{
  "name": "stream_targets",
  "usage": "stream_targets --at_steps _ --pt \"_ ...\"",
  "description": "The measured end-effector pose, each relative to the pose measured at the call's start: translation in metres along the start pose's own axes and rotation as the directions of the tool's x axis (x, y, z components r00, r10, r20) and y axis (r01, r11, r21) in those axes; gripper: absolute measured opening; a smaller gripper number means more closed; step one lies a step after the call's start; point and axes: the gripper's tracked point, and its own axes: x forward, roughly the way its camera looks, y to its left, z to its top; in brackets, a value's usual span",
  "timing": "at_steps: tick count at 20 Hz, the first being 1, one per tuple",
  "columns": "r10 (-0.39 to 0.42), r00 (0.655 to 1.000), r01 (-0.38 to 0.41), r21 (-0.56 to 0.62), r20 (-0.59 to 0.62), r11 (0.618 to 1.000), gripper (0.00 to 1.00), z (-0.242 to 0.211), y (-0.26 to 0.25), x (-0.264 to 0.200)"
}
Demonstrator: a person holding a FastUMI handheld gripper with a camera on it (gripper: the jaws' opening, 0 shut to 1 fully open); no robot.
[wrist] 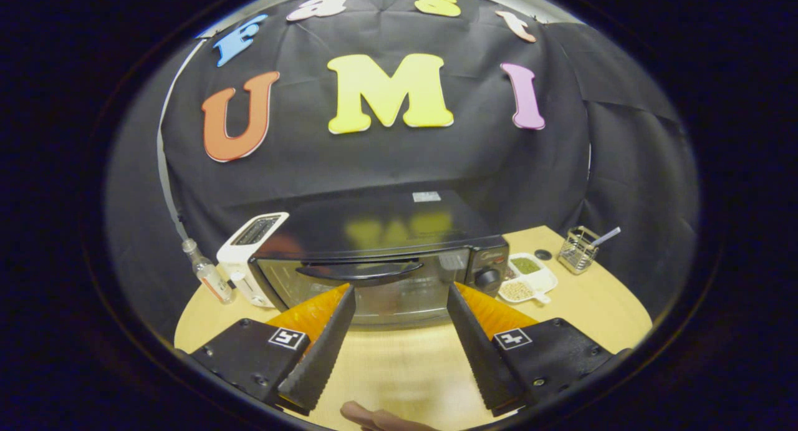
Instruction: Open the toaster oven, put the food inside, and close the toaster oven door.
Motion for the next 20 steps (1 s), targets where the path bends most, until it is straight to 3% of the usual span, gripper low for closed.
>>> stream_targets --at_steps 8,16,20 --pt "-0.037 0.974 0.064 -0.114 0.224 0.991 0.94 0.072 -0.041 -0.16" --pt "-0.004 0.916 0.062 -0.132 0.402 0.989 0.96 0.089 -0.057 -0.293" --pt "0.02 0.898 0.024 -0.093 0.439 0.995 0.97 0.07 -0.068 -0.341"
